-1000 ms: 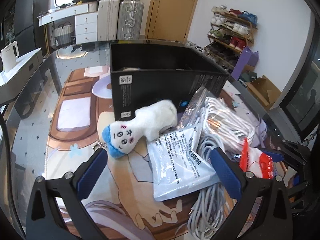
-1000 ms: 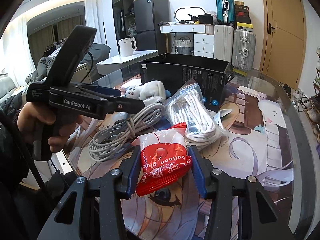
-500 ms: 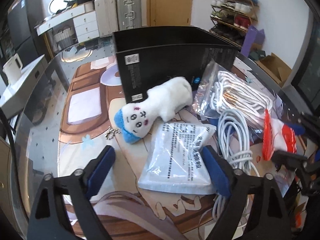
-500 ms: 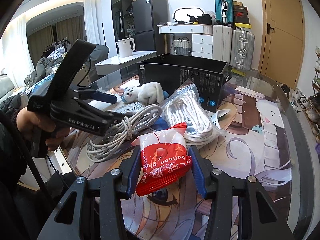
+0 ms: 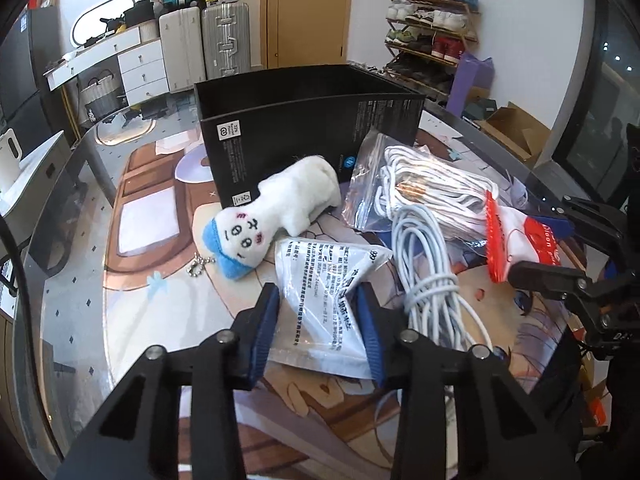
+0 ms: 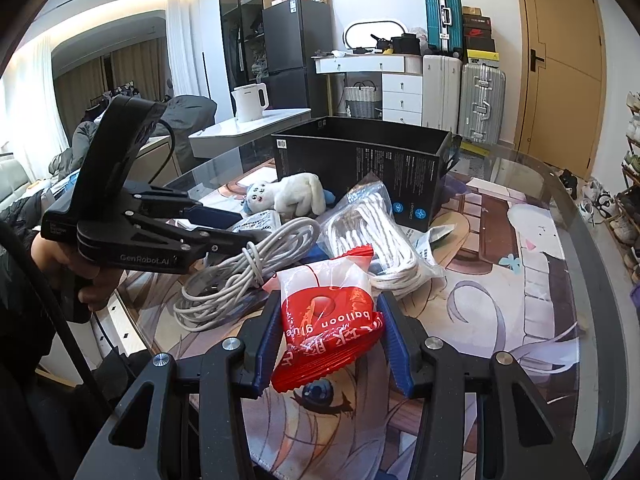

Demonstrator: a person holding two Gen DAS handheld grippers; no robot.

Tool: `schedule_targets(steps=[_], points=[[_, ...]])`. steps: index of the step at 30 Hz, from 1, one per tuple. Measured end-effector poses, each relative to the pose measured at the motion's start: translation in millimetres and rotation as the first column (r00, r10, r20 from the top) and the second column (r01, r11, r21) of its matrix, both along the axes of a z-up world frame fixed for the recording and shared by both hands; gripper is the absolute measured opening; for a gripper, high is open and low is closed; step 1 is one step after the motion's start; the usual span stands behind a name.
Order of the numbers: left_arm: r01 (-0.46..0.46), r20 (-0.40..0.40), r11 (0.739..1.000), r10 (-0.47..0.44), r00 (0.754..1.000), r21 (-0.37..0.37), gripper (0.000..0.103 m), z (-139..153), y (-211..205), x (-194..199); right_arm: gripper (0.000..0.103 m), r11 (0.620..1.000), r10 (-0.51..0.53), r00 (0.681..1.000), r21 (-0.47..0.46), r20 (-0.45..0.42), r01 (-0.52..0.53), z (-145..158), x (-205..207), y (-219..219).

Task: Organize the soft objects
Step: 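Lift the glue packet and white bag over the black box with both tools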

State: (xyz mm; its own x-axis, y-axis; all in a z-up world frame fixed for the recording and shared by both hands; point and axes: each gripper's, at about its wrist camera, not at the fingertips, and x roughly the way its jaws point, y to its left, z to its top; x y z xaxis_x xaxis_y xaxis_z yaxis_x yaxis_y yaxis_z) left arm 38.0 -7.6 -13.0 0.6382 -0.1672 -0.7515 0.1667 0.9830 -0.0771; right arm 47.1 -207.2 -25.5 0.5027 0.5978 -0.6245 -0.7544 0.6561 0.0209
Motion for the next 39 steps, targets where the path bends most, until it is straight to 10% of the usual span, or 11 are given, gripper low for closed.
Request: schedule_targets(steps=[39], points=[[-0.046, 0.189, 0.993, 0.065, 0.980, -0.105, 0.033, 56, 13, 0, 0.047, 0.988, -0.095, 0.994, 0.124, 0.054, 0.088, 50, 35, 4]])
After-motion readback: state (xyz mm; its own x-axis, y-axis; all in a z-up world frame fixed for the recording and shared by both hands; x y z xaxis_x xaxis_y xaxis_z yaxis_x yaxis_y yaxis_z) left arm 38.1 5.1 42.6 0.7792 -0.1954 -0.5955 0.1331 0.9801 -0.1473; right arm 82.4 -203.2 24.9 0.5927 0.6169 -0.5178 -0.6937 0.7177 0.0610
